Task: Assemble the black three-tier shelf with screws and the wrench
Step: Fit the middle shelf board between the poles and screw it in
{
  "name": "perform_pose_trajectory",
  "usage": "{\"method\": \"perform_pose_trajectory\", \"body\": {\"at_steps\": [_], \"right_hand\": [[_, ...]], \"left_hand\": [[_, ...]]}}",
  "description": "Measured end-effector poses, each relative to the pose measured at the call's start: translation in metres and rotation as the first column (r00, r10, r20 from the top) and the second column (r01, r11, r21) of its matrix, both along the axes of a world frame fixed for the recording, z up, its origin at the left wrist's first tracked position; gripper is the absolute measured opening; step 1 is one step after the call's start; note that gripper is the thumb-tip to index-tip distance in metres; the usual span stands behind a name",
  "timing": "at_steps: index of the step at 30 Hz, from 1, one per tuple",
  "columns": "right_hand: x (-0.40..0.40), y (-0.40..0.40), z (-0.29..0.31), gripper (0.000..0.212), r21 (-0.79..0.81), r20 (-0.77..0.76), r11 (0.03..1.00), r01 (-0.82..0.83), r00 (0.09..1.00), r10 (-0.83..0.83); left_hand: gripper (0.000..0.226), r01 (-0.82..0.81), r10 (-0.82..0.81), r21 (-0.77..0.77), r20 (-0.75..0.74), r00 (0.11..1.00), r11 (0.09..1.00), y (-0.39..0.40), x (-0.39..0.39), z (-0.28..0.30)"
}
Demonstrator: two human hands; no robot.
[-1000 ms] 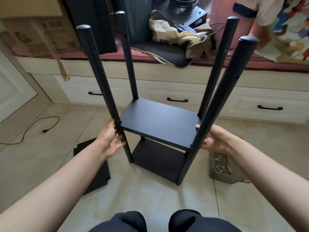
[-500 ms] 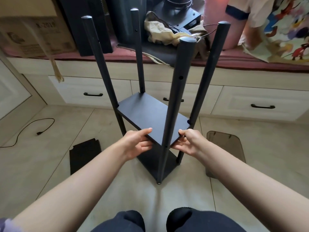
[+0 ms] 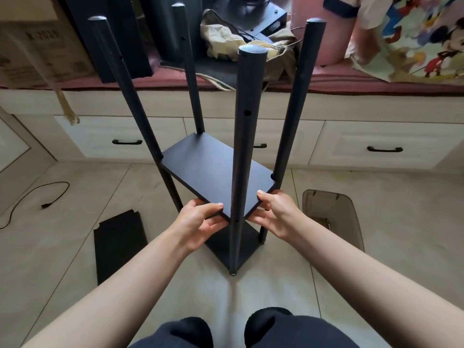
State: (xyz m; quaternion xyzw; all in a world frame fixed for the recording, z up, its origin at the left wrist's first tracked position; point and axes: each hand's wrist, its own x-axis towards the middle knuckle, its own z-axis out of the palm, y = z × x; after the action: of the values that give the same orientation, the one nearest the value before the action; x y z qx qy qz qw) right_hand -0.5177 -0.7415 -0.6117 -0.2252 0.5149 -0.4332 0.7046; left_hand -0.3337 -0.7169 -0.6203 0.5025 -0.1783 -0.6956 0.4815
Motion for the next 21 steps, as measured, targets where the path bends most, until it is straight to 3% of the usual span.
{"method": "perform_pose_trajectory", "body": {"at_steps": [10, 17, 21], "right_hand": [[-0.008, -0.005, 0.008, 0.008, 0.02, 0.06, 0.999, -0.029, 0.998, 0.028], [-0.009, -0.001, 0.008, 0.025, -0.046, 0.06, 0.998, -0.051, 0.997, 0.054], [-0.024, 0.0, 0.001, 0.019, -0.08, 0.06, 0.991, -0.109, 0.992, 0.114]], "left_hand": [[0.044, 0.022, -0.022, -0.037, 0.014, 1.0, 0.999, -0.007, -0.004, 0.008], [0.044, 0.033, -0.03, -0.067, 0.045, 0.999, 0.997, -0.005, -0.004, 0.007], [0.049, 0.016, -0.013, -0.06, 0.052, 0.999, 0.998, -0.006, -0.004, 0.006]]}}
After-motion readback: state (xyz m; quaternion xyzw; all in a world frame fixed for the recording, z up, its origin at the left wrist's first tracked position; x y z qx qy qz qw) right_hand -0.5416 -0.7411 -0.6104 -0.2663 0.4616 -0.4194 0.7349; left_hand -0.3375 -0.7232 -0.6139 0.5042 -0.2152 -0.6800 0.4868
